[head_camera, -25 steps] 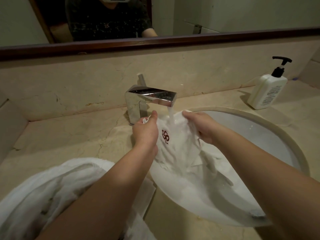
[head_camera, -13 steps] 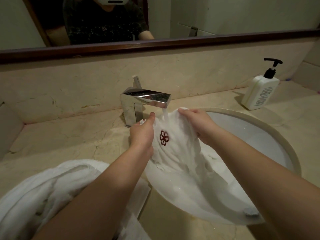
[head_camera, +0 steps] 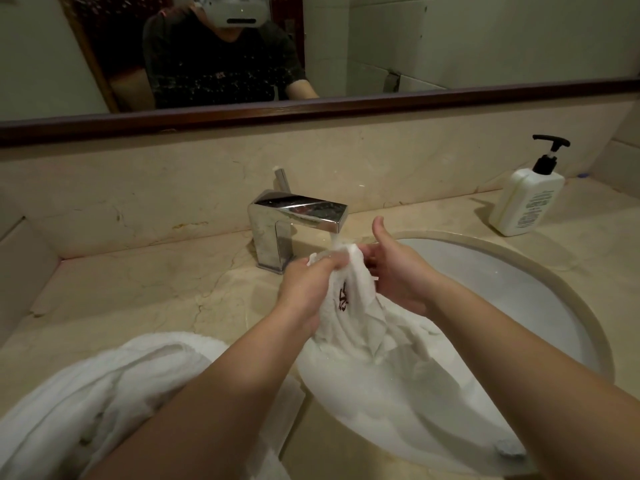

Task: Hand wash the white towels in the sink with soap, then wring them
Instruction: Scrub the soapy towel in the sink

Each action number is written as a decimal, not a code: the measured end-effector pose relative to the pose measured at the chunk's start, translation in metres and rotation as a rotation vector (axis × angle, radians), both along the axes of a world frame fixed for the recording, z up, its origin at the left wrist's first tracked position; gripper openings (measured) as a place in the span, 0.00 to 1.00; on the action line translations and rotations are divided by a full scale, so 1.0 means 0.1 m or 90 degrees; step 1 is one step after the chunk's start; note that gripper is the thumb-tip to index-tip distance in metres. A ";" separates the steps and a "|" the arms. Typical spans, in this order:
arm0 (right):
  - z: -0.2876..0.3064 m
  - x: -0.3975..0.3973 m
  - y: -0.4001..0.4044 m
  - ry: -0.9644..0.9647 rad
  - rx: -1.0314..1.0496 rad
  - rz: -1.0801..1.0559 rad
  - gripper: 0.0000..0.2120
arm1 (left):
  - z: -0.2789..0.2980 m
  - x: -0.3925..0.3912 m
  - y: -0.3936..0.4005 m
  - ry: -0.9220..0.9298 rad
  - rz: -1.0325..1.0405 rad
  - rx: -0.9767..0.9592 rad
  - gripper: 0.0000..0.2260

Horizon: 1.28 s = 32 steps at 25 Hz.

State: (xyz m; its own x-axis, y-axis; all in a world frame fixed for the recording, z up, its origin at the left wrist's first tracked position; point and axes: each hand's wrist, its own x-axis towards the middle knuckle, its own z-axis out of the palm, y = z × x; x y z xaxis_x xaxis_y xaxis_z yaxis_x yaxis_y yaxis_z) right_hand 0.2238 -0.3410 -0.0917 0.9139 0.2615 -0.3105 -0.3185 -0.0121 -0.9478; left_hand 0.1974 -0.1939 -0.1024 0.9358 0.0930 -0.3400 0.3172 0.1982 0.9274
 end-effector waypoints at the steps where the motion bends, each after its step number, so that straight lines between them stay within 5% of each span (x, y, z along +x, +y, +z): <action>1: 0.01 0.03 0.00 -0.012 -0.025 -0.026 0.36 | -0.01 0.01 0.00 0.004 0.016 -0.009 0.11; 5: 0.11 0.28 -0.03 -0.105 -0.163 -0.112 0.34 | -0.05 0.07 0.03 0.034 0.119 -0.038 0.09; 8: 0.21 0.53 0.03 -0.132 -0.214 -0.122 0.31 | -0.05 0.08 0.04 0.060 0.168 -0.095 0.19; 13: 0.42 0.91 0.37 -0.127 -0.173 0.050 0.34 | -0.06 0.12 0.01 0.061 0.186 -0.115 0.14; 17: 0.39 1.15 0.50 -0.103 -0.158 0.168 0.36 | -0.12 0.19 -0.01 0.083 0.185 -0.129 0.20; 27: 0.42 1.13 0.60 -0.067 -0.040 0.201 0.36 | -0.18 0.23 -0.06 0.087 0.203 -0.147 0.11; 32: 0.29 1.04 0.52 -0.064 0.031 0.132 0.36 | -0.20 0.23 -0.04 0.057 0.138 -0.088 0.29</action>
